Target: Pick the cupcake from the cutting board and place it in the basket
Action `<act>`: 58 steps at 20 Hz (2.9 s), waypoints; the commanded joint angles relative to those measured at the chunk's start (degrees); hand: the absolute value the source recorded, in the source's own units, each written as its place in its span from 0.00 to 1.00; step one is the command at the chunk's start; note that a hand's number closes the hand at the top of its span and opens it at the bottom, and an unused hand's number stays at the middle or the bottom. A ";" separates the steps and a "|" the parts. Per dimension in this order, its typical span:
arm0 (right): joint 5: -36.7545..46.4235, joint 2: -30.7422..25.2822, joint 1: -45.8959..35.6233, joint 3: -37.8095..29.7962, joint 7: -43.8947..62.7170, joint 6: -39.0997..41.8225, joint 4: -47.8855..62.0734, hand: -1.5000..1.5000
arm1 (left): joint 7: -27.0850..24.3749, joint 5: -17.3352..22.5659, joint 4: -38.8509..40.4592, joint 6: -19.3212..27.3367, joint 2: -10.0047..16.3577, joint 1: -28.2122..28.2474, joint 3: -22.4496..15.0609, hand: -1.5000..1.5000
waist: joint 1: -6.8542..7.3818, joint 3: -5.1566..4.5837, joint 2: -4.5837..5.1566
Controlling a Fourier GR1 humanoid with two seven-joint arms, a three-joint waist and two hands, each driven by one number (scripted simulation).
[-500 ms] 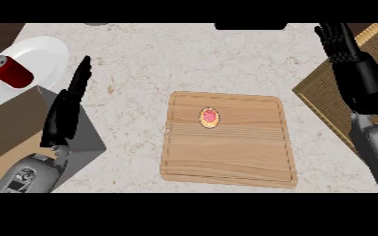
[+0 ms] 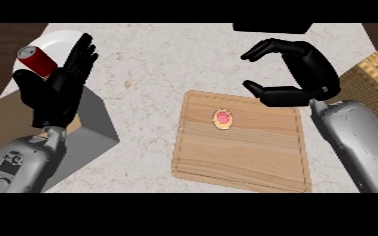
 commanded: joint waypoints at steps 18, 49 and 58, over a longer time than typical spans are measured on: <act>31.89 6.03 -24.55 18.14 46.55 -5.07 3.20 0.00 | 1.00 5.04 7.24 -6.65 3.31 9.03 4.91 0.50 | -5.04 -1.44 -2.17; 12.31 -4.47 -5.68 3.01 56.20 18.41 -21.34 0.00 | -1.06 4.99 6.42 -9.06 2.09 10.79 7.87 0.50 | -5.34 -0.75 -0.80; 26.10 3.72 2.83 8.46 45.13 4.78 -16.31 0.00 | -0.55 5.35 7.52 -10.44 2.57 8.61 8.92 0.50 | -3.61 -0.78 -0.27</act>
